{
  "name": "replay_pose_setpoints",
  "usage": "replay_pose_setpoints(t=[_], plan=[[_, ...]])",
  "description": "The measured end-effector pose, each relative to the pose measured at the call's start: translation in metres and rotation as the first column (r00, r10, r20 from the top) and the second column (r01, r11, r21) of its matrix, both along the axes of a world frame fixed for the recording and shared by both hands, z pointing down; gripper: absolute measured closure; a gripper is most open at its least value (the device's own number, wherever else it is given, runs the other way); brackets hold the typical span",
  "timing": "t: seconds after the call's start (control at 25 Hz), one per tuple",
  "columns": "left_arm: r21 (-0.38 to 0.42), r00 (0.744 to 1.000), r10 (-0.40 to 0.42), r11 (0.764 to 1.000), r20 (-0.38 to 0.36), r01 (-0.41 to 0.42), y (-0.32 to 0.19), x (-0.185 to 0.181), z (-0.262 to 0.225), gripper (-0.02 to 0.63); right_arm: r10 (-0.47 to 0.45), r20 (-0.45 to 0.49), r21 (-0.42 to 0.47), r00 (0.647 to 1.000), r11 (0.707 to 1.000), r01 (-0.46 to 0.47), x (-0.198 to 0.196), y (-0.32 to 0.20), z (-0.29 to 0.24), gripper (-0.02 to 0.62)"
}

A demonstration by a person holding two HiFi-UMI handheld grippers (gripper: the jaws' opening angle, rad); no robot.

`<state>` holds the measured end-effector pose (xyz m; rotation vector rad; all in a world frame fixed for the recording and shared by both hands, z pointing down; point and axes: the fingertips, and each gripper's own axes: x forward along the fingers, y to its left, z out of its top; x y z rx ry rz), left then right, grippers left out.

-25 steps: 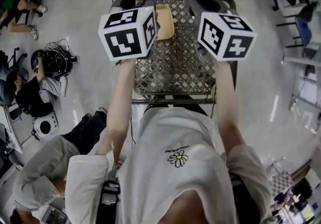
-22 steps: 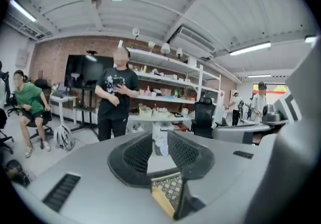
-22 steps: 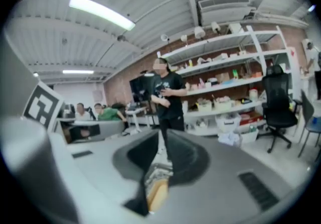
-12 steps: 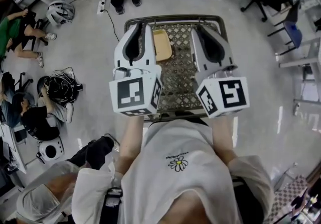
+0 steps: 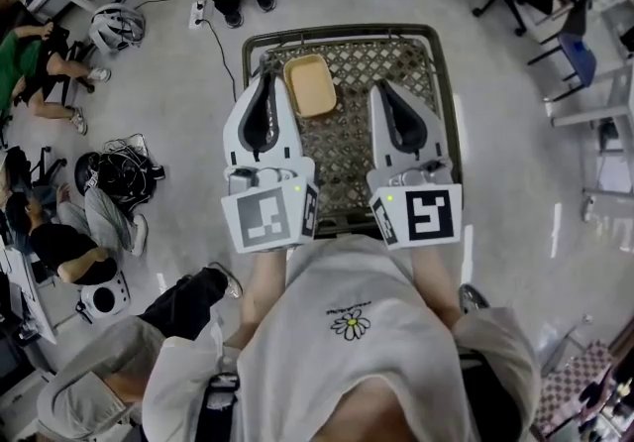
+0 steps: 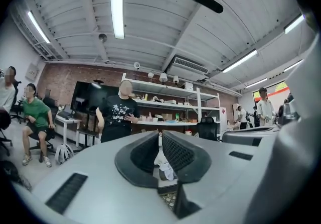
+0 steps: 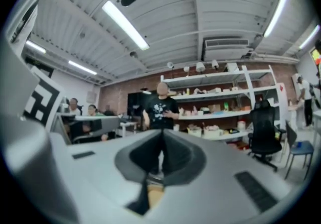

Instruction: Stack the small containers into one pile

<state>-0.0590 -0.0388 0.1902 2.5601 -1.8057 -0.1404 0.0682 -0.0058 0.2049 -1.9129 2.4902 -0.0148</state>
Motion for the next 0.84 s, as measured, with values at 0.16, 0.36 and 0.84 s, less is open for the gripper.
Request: replay_pose_setpoints(t=[0.16,0.36,0.84], plan=[[0.008,1.000,-0.011,1.000,0.004,0.011,-0.001,-0.006,-0.006,0.560,0.014,0.007,0.007,1.000,1.000,-0.014,0.001,-0.002,-0.005,0.558],[0.016,1.000,-0.011,1.000,0.013,0.011,0.000,-0.002,-0.010,0.561,0.027,0.013,0.021,1.000,0.999,-0.028,0.007,-0.004,-0.009,0.560],[0.023,1.000,-0.001,1.000,0.030,0.000,0.005,0.009,-0.008,0.561,0.048,0.022,0.018,0.999,0.999,-0.048,0.021,0.000,-0.005,0.560]])
